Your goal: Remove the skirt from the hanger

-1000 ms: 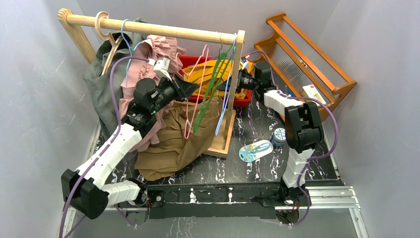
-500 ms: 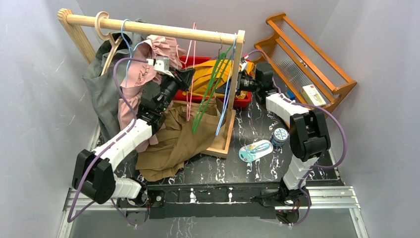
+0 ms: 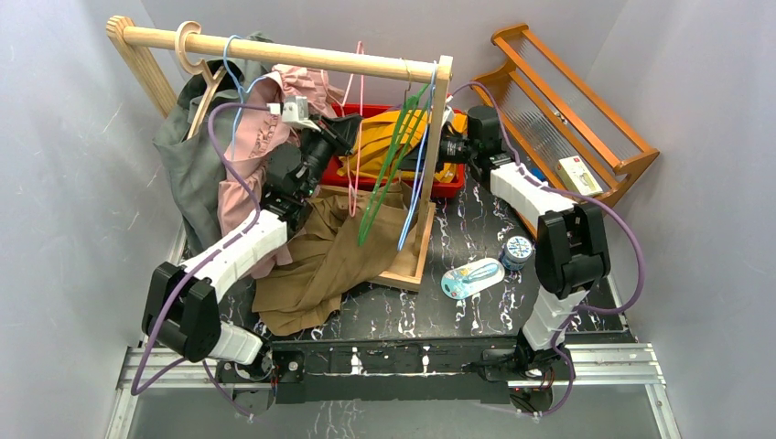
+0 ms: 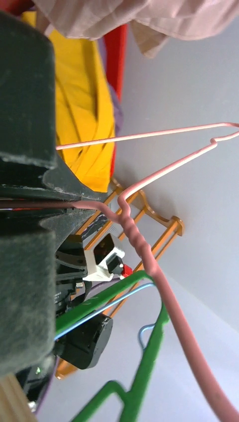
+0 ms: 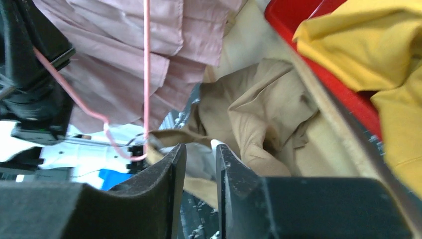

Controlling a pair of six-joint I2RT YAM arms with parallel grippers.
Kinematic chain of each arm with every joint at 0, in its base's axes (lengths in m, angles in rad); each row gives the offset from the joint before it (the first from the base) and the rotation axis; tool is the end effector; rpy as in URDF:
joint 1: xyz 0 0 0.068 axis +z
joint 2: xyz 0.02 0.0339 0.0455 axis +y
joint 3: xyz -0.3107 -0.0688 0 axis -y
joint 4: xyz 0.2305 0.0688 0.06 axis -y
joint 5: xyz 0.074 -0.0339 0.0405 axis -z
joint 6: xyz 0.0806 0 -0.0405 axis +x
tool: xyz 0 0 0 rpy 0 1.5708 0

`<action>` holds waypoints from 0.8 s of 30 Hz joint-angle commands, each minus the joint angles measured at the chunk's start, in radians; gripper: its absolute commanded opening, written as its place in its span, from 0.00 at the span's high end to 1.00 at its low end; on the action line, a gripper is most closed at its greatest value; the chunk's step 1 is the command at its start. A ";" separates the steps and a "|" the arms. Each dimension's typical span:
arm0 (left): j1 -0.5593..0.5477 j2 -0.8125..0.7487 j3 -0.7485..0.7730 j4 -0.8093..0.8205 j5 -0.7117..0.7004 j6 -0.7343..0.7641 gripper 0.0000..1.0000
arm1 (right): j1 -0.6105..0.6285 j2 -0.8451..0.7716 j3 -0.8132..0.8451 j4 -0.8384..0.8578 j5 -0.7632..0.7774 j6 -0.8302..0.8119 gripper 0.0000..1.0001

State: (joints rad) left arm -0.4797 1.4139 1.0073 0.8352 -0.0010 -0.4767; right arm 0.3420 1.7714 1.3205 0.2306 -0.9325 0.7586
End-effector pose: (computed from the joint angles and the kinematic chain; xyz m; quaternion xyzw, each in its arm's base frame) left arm 0.3083 -0.1603 0.4486 0.0004 0.5406 -0.3869 0.7471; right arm 0.3877 0.2067 0.3449 -0.1307 0.7403 0.5911 0.2924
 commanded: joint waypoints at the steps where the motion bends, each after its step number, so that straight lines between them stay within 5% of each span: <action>1: 0.003 -0.041 0.146 -0.247 -0.123 -0.232 1.00 | 0.002 0.023 0.140 -0.158 0.041 -0.246 0.56; 4: 0.003 -0.034 0.189 -0.300 -0.124 -0.245 1.00 | 0.004 0.046 0.185 -0.161 -0.013 -0.323 0.40; 8: 0.004 0.011 0.221 -0.234 -0.104 -0.271 1.00 | 0.014 0.064 0.194 -0.133 -0.089 -0.360 0.34; 15: 0.002 0.132 0.297 -0.172 -0.078 -0.243 1.00 | -0.044 0.010 0.140 -0.069 -0.043 -0.357 0.06; 24: 0.003 0.196 0.354 -0.192 -0.091 -0.305 1.00 | -0.054 -0.005 0.183 -0.207 -0.097 -0.529 0.05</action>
State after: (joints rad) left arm -0.4801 1.6249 1.2816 0.5961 -0.0715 -0.7441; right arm 0.2665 1.8328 1.4742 0.0486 -0.9981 0.3271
